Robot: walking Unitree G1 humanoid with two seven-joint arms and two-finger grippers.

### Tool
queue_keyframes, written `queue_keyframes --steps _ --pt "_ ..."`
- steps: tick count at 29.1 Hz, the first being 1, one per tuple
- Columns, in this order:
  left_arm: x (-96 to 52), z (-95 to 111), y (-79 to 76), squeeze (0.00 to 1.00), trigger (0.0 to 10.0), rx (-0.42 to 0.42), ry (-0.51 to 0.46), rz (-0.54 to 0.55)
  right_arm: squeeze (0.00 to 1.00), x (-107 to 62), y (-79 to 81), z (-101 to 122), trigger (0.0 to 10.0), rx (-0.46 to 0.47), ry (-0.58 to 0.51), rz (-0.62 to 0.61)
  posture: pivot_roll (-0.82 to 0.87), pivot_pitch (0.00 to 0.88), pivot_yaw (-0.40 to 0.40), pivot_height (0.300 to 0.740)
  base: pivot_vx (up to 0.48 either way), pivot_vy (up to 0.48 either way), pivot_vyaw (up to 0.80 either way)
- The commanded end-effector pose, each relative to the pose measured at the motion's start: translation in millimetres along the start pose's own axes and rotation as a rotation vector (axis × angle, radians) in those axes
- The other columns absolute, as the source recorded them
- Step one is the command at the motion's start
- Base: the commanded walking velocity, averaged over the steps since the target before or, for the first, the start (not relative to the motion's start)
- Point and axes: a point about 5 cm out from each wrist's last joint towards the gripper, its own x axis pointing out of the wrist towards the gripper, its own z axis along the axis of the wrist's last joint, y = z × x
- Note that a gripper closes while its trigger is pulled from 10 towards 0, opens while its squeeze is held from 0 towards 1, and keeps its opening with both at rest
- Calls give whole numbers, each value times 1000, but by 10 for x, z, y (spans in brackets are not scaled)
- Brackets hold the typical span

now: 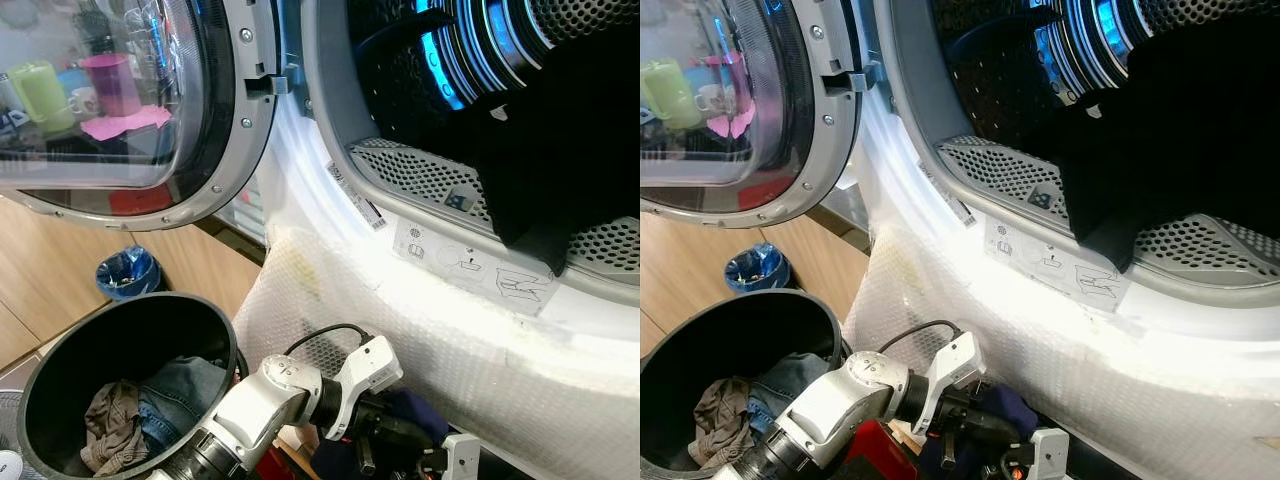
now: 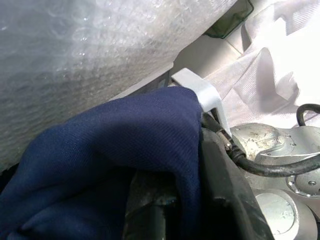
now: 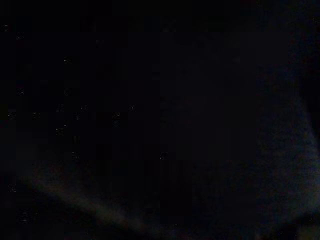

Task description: Clothes washing

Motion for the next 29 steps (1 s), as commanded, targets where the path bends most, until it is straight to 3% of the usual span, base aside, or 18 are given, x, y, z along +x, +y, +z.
queue_keyframes --steps 1,3,4,5,6,10,11,17,22,23,24,26,27,28,29 --pt "-25 29 -18 0 0 13 -9 4 0 4 7 -7 0 11 -9 -2 149 49 -9 740 0 0 0" --pt "-31 20 -15 0 0 22 -4 16 0 11 14 -13 0 12 -6 3 155 47 -9 740 0 0 0" --pt "-37 9 -19 0 1294 23 -2 16 0 21 20 -16 0 13 -2 8 157 44 -10 740 0 0 0" --pt "-47 4 -24 125 4510 23 -2 15 0 29 25 -18 0 13 -1 11 164 40 -8 740 0 0 0" --pt "-78 4 -29 1000 10000 32 1 22 0 38 31 -22 0 14 1 15 168 38 -7 740 0 0 0" --pt "-194 -20 -28 1000 10000 53 30 51 0 48 42 -34 0 16 4 18 174 34 0 740 0 0 0" --pt "-290 -43 -28 1000 10000 63 50 71 0 47 50 -47 0 19 6 18 180 31 3 740 0 0 0" --pt "-555 -20 9 1000 10000 73 66 182 0 49 65 -82 0 24 14 22 195 29 9 740 0 0 0" --pt "-920 110 142 1000 10000 80 43 416 0 53 70 -103 0 28 21 26 209 28 12 740 0 0 0" --pt "-1068 104 200 1000 10000 77 54 528 0 43 71 -112 0 28 24 28 215 30 10 740 0 0 0" --pt "-1068 104 200 1000 10000 77 54 528 0 43 71 -112 0 28 24 28 215 30 10 740 0 0 0" --pt "-1270 61 287 1000 10000 89 82 702 0 25 68 -117 0 29 25 29 226 40 5 740 0 0 0" --pt "-1270 61 287 1000 10000 89 82 702 0 25 68 -117 0 29 25 29 226 40 5 740 0 0 0" --pt "-1478 -4 351 1000 10000 72 87 873 0 -6 65 -118 0 27 26 31 238 54 -2 740 0 0 0" --pt "-1552 -31 366 1000 10000 66 83 935 0 -19 64 -117 0 25 26 32 238 54 -2 740 0 0 0"
